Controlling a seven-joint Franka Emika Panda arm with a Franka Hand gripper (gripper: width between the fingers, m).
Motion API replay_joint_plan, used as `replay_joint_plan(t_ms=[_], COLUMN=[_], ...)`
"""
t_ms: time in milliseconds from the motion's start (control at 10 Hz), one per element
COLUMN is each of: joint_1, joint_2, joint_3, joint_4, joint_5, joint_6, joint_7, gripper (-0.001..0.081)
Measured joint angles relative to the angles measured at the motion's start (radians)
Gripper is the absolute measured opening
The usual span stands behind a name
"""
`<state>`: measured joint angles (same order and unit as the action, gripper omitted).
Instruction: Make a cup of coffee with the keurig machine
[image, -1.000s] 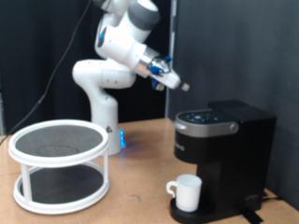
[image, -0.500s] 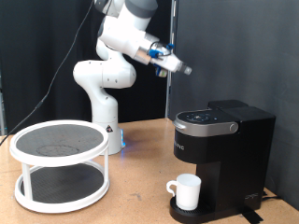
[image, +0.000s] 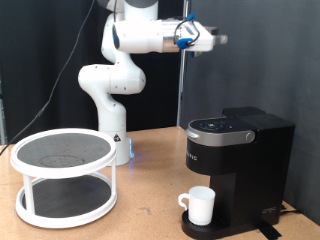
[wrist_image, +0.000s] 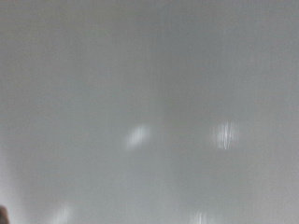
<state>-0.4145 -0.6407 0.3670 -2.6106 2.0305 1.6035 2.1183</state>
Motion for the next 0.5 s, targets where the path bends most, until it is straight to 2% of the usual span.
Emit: replay_joint_plan(t_ms=[100,200,300,500], joint_1=[0.009,0.005,-0.007,-0.045], joint_2=[0.068,0.061,0.048,0.032], joint_3=[-0.001,0.002,0.012,0.024], joint_4=[0.019,0.019,0.027,0.068], joint_5=[0.074,0.034,-0.07,-0.326], joint_6=[-0.04,-0.018,0.022,0.042], joint_7=[-0.019,-0.019,-0.012,-0.023], gripper=[0.0734,0.0734,0.0734,0.0734])
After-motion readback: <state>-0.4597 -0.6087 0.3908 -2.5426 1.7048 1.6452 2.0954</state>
